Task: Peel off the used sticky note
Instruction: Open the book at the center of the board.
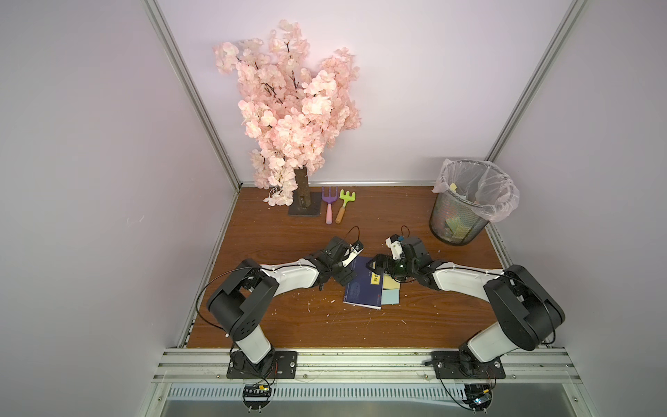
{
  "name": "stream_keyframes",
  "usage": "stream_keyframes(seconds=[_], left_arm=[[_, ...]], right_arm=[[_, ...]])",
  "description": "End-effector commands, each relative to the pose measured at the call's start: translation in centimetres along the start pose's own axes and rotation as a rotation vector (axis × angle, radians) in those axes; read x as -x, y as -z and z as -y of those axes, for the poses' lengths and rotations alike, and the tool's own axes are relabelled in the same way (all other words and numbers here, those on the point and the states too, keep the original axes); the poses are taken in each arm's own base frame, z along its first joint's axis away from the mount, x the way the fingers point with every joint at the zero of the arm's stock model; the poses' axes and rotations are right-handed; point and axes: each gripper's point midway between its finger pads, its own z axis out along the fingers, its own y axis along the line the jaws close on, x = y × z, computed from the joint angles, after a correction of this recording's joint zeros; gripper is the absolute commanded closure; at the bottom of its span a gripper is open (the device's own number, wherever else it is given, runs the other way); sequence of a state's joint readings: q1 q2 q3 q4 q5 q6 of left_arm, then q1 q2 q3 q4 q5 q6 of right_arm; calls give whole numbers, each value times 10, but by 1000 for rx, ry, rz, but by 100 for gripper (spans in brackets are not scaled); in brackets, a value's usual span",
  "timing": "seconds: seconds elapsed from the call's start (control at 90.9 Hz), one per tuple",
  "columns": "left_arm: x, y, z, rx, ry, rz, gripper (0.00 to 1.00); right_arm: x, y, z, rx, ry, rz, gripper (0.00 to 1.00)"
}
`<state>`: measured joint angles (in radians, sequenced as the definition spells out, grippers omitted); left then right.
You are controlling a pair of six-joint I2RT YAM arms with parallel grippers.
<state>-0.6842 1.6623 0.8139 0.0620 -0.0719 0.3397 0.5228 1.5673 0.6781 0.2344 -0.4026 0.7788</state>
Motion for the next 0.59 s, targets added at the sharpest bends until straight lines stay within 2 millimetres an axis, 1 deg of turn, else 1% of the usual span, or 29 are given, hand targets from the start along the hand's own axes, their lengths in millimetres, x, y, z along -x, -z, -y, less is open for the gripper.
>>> stream_keyframes(seconds=[0.0, 0.242, 0.44, 0.539, 0.583], left_arm=[[-27, -6, 13, -25, -25, -84, 1], [-26, -6, 13, -25, -27, -83, 1], [-26, -6, 14, -27, -30, -81, 1], [-25, -4, 14, -29, -28, -74, 1], [-25, -4, 14, -31, -28, -72, 1]], right_arm=[[5, 1, -19, 81, 4, 4, 1], [3, 3, -37, 196, -8, -4, 4], [0, 2, -39, 222, -13, -11, 8], [-1, 2, -39, 231, -13, -9, 14], [0, 2, -41, 243, -13, -6, 15]])
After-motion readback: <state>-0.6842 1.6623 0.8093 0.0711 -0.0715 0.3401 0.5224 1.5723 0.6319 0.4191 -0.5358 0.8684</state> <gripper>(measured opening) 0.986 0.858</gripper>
